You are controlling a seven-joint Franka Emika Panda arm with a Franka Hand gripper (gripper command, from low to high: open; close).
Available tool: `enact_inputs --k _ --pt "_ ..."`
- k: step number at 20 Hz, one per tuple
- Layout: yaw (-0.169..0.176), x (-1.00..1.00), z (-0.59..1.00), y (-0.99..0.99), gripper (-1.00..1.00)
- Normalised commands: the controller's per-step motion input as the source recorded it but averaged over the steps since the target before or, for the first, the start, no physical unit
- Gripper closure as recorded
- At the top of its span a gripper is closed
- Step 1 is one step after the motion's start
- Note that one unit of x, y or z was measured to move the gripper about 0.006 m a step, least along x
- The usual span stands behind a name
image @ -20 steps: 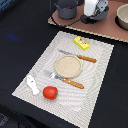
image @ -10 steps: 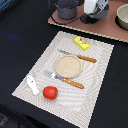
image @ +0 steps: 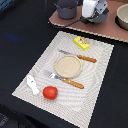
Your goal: Interact with the objects in diverse but meaningful ways.
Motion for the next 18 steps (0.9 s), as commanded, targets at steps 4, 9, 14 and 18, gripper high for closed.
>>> enact_inputs --k 4,9,14,18 --pt "0.000 -0.55 0.12 0.06 1.00" --pt "0.000 -0.54 0.07 0.04 1.00" --pt "0.000 -0.41 0.01 0.00 1.00" --pt "0.000 -0.28 0.00 0.01 1.00"
